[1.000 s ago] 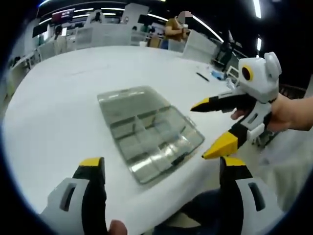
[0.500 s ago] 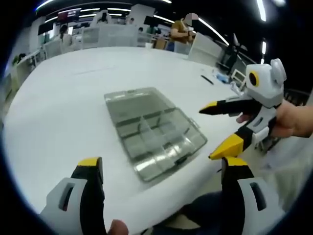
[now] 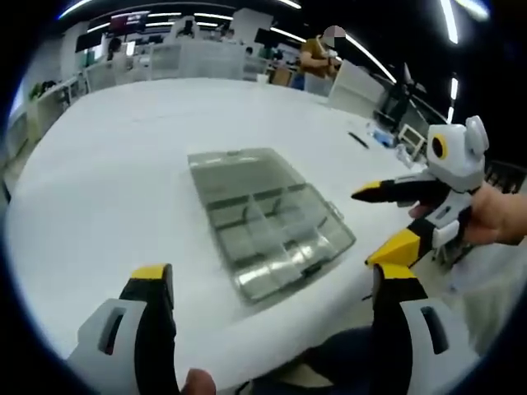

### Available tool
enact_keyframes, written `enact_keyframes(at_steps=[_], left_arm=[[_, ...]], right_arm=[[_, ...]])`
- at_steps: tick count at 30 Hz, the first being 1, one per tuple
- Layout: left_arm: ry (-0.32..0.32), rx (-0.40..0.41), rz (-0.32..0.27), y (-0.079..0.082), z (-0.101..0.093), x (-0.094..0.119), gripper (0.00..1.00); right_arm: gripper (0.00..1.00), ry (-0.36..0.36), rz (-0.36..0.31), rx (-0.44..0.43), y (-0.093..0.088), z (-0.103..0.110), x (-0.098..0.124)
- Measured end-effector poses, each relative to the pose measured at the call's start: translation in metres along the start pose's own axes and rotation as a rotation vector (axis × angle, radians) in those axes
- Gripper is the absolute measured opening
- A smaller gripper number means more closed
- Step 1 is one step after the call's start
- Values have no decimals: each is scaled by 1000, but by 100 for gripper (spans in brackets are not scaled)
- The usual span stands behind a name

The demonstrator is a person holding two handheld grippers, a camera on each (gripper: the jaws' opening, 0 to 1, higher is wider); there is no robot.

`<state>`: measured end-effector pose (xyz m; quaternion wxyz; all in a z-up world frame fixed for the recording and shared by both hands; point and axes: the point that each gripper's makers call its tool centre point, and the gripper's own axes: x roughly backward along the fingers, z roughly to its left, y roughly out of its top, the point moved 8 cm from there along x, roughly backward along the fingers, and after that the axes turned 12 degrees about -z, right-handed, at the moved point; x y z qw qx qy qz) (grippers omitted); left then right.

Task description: Insert the divider into the dual guide fixture by aligning both edges with the guide slots and pushing it downward to the bottom, including one-sided entry, uneven engagement, binding, and posture correction.

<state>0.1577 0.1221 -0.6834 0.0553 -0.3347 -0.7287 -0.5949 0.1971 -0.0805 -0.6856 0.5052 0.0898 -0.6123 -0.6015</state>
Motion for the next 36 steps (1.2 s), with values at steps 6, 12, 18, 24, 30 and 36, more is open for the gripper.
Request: enact_keyframes(at_steps=[6,12,18,24,30,36], left_arm=[[21,33,0,-3,4,1,99],[38,43,-1,-4,7,1,99],[49,48,-2,-6,7,2,99],[56,63,-4,-8,8,4,99],[67,64,-7,-9,9,6,99],[73,69,-9,-10,8,7,99]], right_arm=[[82,-14,-5,-34,-4,-3,4],[82,-25,-2,-41,-8,-5,5],[82,-25,-1,-54,-9,-3,6],[83,-34,3,-58,-12,-4,6],[84,-45,1,-66,-13,-5,7],[84,-54,-3,-81,-14,-6,9]])
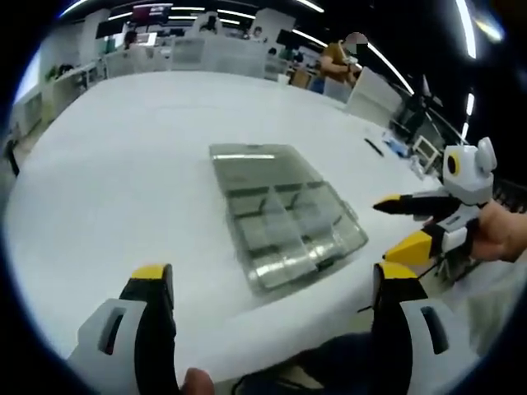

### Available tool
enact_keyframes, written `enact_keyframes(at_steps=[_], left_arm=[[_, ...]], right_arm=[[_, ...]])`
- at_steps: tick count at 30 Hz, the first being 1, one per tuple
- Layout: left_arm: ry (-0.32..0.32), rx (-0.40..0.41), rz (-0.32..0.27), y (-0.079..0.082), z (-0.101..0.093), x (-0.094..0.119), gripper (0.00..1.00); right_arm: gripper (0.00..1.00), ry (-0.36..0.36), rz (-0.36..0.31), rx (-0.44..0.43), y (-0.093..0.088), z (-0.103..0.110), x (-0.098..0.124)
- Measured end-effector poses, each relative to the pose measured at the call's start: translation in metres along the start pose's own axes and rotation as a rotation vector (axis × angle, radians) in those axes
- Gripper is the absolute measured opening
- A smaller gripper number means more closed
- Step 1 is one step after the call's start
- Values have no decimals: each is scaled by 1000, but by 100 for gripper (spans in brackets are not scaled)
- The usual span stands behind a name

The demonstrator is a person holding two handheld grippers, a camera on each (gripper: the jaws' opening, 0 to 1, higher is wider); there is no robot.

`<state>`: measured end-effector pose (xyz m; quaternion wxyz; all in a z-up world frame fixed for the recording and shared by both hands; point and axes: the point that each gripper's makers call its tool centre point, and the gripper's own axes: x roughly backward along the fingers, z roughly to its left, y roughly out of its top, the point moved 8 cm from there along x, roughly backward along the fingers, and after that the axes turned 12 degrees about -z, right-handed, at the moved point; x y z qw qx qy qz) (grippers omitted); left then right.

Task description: Insert the divider into the dual guide fixture by aligning both edges with the guide slots and pushing it downward to the bottom, including one-sided entry, uneven engagement, binding, and posture correction.

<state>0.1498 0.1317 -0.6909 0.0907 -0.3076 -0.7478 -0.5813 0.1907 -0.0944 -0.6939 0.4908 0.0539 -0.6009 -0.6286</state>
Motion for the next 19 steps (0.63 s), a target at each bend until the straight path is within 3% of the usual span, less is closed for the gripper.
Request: enact_keyframes(at_steps=[19], left_arm=[[10,13,-1,-1,0,1,99]], right_arm=[[84,-10,-2,-19,-3,-4,3]])
